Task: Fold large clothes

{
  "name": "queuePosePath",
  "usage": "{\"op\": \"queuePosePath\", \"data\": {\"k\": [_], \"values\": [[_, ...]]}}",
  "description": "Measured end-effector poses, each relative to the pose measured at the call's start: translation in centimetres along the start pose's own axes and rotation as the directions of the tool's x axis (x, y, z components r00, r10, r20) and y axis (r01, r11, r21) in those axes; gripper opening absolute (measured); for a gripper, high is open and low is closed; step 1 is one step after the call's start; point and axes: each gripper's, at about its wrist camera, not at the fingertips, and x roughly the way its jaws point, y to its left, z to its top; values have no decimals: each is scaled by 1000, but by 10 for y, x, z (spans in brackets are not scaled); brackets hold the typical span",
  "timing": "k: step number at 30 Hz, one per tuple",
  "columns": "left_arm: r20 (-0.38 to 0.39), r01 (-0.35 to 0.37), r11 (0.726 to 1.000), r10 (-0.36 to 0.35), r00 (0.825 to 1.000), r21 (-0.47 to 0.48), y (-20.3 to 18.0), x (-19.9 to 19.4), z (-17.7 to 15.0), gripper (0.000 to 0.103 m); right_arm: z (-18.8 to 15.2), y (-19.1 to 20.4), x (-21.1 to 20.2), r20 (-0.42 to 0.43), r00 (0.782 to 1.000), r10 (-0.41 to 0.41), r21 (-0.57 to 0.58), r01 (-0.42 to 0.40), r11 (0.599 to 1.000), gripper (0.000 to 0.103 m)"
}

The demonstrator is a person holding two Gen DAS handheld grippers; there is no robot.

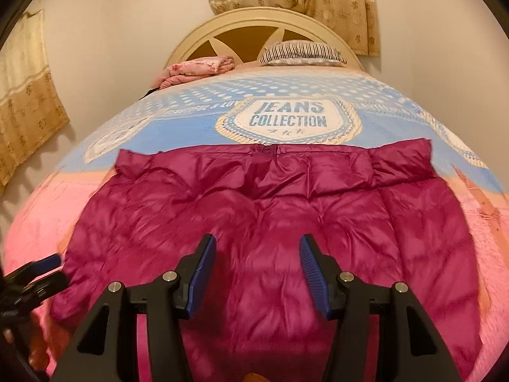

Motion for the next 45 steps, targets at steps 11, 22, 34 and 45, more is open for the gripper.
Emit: {"op": "queuePosePath", "data": {"k": [11,22,34,45], "values": [[-12,153,988,-154,988,-32,3,11,-4,23,-36,8,36,-106,991,-80,-88,71,994,56],[160,348,930,-364,917,121,-52,-76,24,12,-40,11,25,-105,994,-10,-79,2,997,58],[169,263,869,-360,918,419,-146,-113,40,12,-44,6,-10,-127,937,325,39,-323,946,67],[123,148,775,-280,952,614,-234,-24,5,12,38,-124,-116,172,950,262,160,-290,944,77]]}}
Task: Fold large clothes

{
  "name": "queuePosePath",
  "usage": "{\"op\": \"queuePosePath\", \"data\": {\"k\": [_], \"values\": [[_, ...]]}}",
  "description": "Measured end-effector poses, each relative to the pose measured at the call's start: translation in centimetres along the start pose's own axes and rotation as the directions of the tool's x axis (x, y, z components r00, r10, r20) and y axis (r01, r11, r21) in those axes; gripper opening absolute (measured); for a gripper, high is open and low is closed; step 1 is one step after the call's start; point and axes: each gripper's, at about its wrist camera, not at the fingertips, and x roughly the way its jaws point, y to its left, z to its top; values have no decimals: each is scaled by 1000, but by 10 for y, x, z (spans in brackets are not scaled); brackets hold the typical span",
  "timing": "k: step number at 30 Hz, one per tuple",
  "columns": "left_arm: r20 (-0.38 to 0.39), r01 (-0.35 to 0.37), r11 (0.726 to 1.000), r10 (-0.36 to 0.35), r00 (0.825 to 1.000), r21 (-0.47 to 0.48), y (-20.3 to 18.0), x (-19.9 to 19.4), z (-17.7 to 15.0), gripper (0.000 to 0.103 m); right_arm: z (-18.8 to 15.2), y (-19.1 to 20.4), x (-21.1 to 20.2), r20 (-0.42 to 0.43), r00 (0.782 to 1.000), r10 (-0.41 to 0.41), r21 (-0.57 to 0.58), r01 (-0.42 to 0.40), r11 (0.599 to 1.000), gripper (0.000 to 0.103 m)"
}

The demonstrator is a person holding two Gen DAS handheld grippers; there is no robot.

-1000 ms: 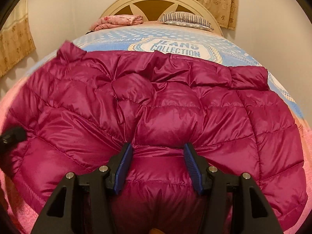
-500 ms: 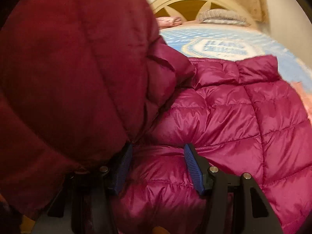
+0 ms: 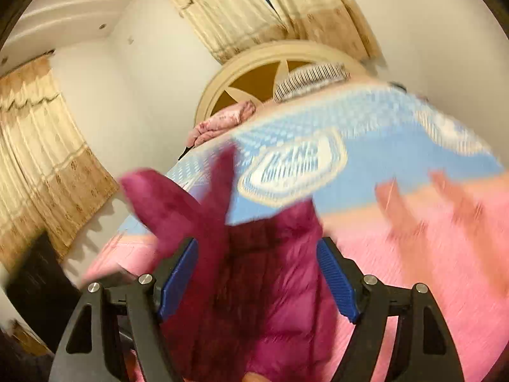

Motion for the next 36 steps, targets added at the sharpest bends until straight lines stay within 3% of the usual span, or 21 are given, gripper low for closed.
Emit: {"op": "queuePosePath", "data": {"k": [5,9,12,15,16,17,19,21,24,28,31,33,35,36], "values": [[-73,10,990,0,997,139,-34,29,-30,13,25,24,33,-97,994,49,-100,-59,993,74],[-58,-16,988,26,998,156,-37,20,-35,21,25,26,85,-217,975,-33,-140,3,990,53],[-43,-13,994,18,999,106,-32,-5,-29,28,11,7,96,-239,963,-125,-145,92,985,41],[8,-17,998,16,1000,68,-32,-42,-27,66,4,-16,99,-248,961,-118,-67,104,992,40],[47,-15,999,13,999,41,-27,-61,-28,85,1,-19,98,-245,960,-133,-65,121,991,40],[69,-12,1000,11,998,18,-24,-71,-28,91,-2,-22,98,-241,957,-161,-75,147,986,40],[109,11,999,-5,994,-51,-5,-93,-28,93,-7,-25,95,-246,955,-165,-66,154,986,40],[122,-52,994,64,990,-99,15,-94,-27,103,-10,-26,94,-246,951,-187,-66,176,982,40],[47,-156,976,164,985,-150,30,-59,-31,103,-4,-25,92,-236,933,-271,-53,266,962,40],[-78,-175,970,164,983,-168,28,-7,-43,103,17,-3,65,-151,921,-359,29,367,930,40],[-79,-169,971,158,984,-168,18,-2,-45,103,34,19,46,-59,957,-282,128,288,949,44],[-76,-170,974,160,984,-148,12,-3,-41,103,39,30,47,2,989,-148,206,145,968,48],[-77,-165,976,155,985,-142,9,-4,-39,103,42,32,61,41,999,2,254,-12,967,49],[-79,-163,976,153,985,-143,10,-3,-41,103,42,28,70,62,998,30,272,-46,961,49]]}}
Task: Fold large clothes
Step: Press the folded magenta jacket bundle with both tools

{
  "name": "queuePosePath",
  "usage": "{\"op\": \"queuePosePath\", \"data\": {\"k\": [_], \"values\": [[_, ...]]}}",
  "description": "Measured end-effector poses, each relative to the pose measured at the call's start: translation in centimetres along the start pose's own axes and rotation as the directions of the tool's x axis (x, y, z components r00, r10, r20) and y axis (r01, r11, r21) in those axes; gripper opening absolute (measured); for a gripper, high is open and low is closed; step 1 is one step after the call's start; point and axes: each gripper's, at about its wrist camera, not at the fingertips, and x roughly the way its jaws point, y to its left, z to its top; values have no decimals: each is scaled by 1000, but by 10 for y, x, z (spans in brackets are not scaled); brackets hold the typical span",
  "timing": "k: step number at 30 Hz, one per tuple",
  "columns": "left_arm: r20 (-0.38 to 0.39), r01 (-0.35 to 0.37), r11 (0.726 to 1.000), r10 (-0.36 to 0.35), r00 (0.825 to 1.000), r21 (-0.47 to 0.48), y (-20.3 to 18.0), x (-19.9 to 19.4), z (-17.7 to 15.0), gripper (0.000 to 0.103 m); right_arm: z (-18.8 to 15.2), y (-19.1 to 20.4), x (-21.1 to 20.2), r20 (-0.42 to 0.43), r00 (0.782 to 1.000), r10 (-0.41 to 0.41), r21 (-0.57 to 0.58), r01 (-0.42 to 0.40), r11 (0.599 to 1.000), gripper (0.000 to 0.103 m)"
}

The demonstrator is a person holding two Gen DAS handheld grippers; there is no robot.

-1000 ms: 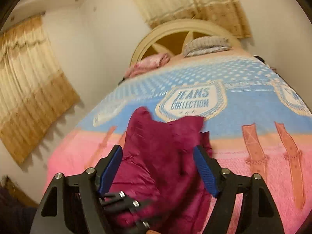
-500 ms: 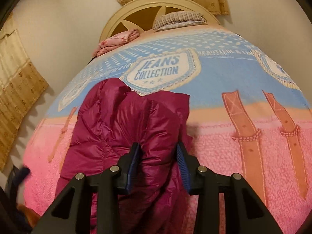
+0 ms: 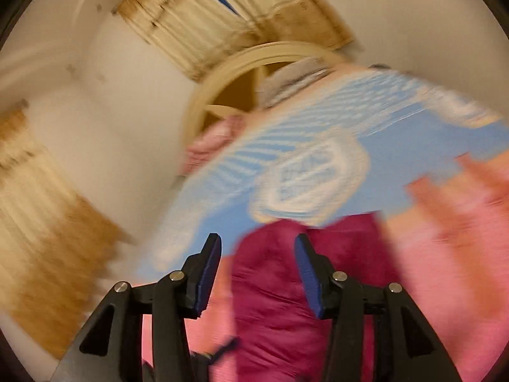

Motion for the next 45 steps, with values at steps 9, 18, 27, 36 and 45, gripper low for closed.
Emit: {"op": "queuePosePath", "data": {"k": [9,18,27,36,45], "values": [[68,-109,970,126,990,-216,46,-13,49,103,-24,-90,35,-9,991,-135,68,135,988,49],[-125,-295,932,274,954,-210,31,88,80,103,-39,-111,37,5,976,-218,-13,218,976,49],[-252,-251,924,179,951,-290,47,121,45,103,-51,-130,56,-40,973,-226,30,227,973,49],[-294,-274,924,193,936,-267,40,132,40,103,-53,-133,63,-60,959,-276,25,278,960,49],[-315,-281,924,195,929,-258,39,138,38,103,-56,-139,69,-79,952,-296,36,299,954,49]]}}
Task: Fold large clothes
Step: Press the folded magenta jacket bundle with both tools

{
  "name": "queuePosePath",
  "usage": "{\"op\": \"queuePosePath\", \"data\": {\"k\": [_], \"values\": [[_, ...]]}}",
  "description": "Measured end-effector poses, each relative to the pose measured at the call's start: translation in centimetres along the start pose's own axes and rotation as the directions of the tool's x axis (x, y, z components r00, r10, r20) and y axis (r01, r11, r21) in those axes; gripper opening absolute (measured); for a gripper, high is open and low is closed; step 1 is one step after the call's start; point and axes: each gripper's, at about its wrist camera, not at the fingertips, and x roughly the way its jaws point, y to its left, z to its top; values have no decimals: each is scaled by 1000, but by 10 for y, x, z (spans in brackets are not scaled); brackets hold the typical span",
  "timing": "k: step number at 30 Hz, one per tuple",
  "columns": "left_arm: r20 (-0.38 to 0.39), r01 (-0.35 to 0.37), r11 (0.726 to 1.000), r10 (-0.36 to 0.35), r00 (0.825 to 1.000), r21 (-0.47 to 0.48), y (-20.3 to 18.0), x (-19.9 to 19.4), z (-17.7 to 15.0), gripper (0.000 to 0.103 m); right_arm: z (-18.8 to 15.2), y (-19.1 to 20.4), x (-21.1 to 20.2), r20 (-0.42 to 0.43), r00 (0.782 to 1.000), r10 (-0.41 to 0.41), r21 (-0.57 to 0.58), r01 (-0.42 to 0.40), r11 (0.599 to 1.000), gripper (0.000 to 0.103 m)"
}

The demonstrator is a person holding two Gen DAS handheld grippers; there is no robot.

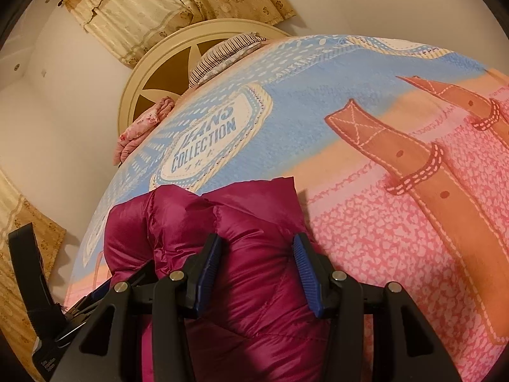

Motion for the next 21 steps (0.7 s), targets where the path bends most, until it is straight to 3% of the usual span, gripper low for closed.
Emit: {"op": "queuePosePath", "data": {"k": [21], "values": [[-19,-6,1000,6,1000,0,0,8,-2,103,1,4,8,-25,999,-35,-14,35,999,49]]}}
